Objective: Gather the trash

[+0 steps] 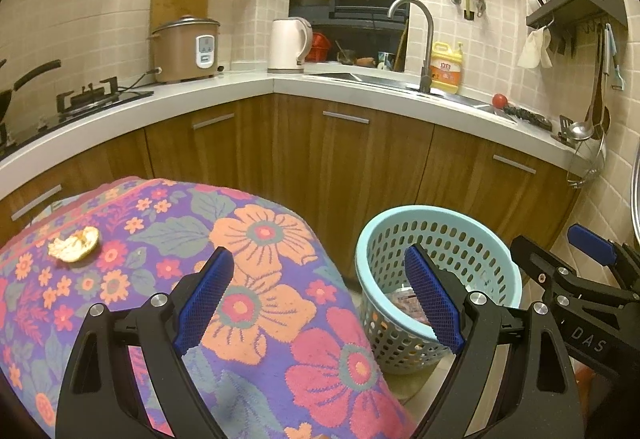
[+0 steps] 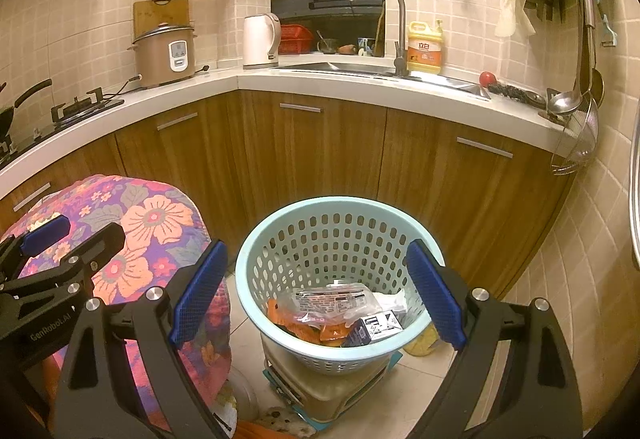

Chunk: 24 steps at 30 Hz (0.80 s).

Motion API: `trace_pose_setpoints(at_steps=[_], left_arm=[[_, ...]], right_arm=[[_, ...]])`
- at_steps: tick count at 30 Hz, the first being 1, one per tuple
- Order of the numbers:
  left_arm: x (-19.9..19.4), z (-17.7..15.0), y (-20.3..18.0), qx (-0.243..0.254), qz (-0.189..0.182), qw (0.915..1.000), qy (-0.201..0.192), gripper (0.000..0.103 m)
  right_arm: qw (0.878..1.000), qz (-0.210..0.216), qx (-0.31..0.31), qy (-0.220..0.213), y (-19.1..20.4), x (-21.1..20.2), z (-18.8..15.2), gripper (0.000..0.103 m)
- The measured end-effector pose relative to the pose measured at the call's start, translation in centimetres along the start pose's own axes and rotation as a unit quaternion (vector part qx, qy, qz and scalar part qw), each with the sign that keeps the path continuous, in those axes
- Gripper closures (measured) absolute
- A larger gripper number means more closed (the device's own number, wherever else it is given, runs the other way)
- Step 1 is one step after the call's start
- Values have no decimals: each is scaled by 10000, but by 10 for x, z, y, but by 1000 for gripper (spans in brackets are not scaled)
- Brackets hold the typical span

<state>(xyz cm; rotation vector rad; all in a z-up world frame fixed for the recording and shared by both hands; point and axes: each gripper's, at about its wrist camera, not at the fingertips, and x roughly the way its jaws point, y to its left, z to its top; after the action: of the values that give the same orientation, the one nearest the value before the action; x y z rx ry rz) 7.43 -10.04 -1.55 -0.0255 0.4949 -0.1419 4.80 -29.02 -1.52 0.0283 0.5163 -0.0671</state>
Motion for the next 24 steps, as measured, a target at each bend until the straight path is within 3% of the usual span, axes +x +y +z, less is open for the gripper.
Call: trace_pose_setpoints(at_steps=[24], left_arm=[[0, 0, -1, 57, 14, 10000, -31, 18]], right_arm=[[10000, 13, 22, 35, 1, 2, -2, 17]])
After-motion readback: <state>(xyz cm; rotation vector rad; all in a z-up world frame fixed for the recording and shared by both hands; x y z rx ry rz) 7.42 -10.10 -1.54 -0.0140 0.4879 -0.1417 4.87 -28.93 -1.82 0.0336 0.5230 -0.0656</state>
